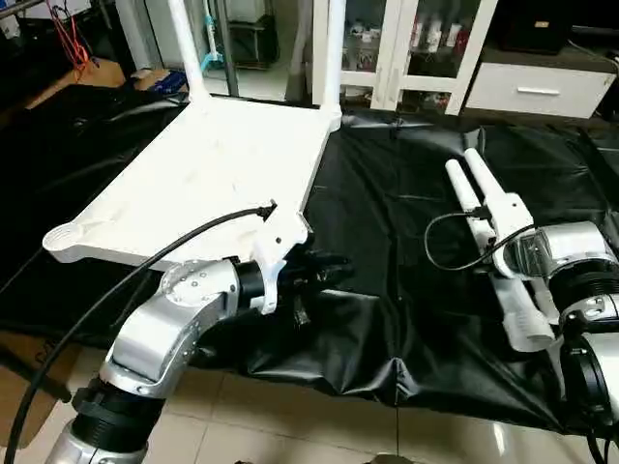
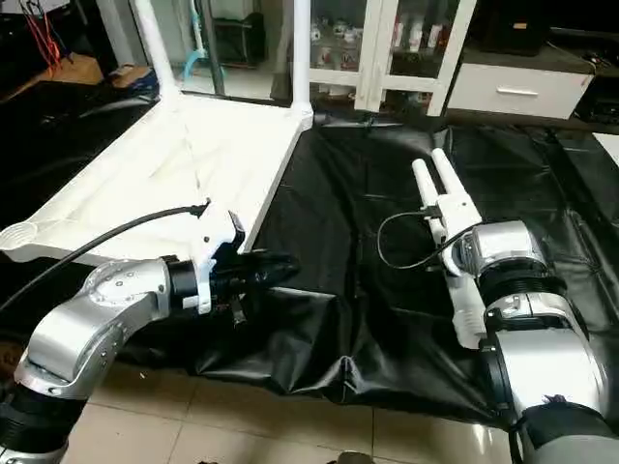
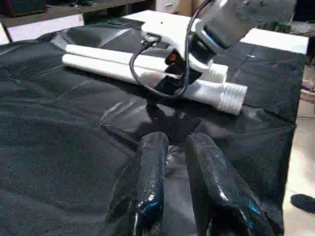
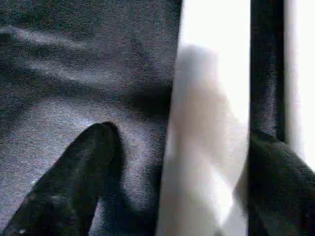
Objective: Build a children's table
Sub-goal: Pick table leg
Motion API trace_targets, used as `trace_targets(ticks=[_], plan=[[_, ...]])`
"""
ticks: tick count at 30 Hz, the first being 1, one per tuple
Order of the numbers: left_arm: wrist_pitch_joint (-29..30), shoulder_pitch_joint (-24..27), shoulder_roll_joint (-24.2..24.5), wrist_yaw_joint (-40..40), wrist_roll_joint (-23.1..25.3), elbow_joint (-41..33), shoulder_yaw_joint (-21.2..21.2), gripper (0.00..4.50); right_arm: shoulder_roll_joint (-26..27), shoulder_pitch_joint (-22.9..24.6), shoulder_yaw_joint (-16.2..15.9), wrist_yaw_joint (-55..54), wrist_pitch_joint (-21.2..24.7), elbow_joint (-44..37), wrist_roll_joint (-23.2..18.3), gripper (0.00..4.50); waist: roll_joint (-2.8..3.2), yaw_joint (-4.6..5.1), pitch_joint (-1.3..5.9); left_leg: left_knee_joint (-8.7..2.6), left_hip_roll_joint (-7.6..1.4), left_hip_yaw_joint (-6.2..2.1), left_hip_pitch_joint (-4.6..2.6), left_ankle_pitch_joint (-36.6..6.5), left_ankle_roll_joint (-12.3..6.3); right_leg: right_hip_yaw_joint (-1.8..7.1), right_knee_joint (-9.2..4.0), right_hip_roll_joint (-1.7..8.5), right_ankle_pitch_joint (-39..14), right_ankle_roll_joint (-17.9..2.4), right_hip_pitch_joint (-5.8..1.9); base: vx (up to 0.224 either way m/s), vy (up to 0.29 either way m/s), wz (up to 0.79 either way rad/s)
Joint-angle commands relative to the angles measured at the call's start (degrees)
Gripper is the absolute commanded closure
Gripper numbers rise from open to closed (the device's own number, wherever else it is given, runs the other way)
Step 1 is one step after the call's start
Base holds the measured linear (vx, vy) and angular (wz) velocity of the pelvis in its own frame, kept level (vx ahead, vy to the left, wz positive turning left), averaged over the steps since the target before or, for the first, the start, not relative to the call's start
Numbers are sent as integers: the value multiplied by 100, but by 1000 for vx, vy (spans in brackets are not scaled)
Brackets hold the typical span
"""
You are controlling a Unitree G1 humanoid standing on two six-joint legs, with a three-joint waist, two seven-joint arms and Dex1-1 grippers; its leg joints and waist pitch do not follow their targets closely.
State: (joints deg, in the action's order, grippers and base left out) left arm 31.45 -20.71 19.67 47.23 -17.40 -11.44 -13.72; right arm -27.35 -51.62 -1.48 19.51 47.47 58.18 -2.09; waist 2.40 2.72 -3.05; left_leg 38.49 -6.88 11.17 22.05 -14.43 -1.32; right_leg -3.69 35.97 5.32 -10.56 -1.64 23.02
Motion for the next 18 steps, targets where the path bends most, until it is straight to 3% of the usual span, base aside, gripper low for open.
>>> trace_targets(ticks=[1,4,10,18], plan=[[59,-105,54,6,-37,-97,2,361,17,27,65,37,117,95,-3,77,-37,-6,358,-569,-591,-280,-103,-955,20,282,-392,395,-1067,-1660,-258,0,0,0],[64,-120,54,-1,-35,-93,19,361,16,6,85,97,131,42,6,100,-38,-3,365,-576,-590,-278,-101,-951,101,289,-384,396,-1000,-1626,-261,0,0,0],[158,-136,-24,-90,-109,-87,93,361,27,-32,57,185,162,25,3,163,-46,-20,374,-561,-589,-263,-87,-702,-1,292,-366,409,-772,-1700,-277,0,0,0],[346,-164,-143,-268,-270,-65,257,361,45,21,126,188,109,-66,2,216,-54,-19,365,-566,-588,-263,-89,-783,12,293,-388,406,-936,-1668,-265,0,0,0]])
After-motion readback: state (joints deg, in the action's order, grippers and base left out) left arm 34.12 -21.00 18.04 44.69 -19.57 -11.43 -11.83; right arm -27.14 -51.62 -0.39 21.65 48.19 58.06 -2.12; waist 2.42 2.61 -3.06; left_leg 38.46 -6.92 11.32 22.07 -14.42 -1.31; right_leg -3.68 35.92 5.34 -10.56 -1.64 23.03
